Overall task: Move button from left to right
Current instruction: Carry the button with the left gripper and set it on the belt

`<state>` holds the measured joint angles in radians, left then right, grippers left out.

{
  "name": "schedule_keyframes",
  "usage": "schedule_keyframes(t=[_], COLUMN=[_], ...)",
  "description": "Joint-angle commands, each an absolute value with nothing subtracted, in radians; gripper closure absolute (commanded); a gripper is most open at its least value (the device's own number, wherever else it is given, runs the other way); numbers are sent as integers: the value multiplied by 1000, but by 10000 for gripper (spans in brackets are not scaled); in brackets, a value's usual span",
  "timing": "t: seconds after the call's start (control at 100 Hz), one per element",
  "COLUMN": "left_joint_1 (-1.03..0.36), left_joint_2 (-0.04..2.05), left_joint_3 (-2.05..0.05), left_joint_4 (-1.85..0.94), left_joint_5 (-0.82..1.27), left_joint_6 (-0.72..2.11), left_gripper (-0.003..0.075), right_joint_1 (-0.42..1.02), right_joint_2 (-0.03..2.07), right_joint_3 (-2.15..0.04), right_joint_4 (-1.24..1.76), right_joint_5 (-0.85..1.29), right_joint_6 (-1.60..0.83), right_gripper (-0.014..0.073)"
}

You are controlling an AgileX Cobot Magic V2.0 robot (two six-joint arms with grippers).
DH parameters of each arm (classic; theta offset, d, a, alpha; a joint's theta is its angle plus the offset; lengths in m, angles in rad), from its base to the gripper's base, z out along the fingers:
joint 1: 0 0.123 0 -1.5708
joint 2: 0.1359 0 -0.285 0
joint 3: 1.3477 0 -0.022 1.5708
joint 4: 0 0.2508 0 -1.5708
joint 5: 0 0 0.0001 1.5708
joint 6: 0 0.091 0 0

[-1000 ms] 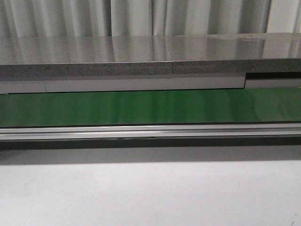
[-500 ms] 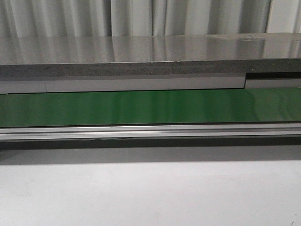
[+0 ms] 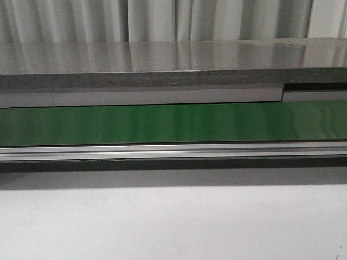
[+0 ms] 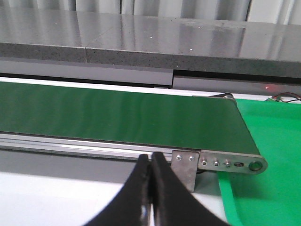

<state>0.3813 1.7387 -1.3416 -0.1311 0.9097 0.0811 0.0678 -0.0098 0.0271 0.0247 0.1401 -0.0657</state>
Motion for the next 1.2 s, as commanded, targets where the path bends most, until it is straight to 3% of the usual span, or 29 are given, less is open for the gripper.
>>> schedule_keyframes(t=[0.0,0.31,0.4,0.5,0.69,0.79,1.19], left_joint_1=[350,203,187,187,187,187,187], left_joint_2=[1673,1719,1724,1729,1733,1733,1666], left_joint_3=[-1375,-1375,-1375,-1375,-1375,-1375,-1375], left_joint_4=[-220,-217,-197,-200,-202,-205,-234], left_joint_5=[907,920,916,923,949,965,980], left_joint_6=[133,152,152,152,152,152,155], left_gripper=[741,738,699,580,204,95,79], right_joint_1=[61,61,61,61,61,61,61], right_joint_2=[-30,-30,-30,-30,-30,-30,-30], right_joint_3=[13,13,13,13,13,13,13], right_joint_4=[23,23,23,23,23,23,23], right_joint_5=[57,57,57,57,57,57,57], right_joint_6=[-66,-66,-66,-66,-66,-66,-66], right_gripper=[660,660,660,660,660,660,660])
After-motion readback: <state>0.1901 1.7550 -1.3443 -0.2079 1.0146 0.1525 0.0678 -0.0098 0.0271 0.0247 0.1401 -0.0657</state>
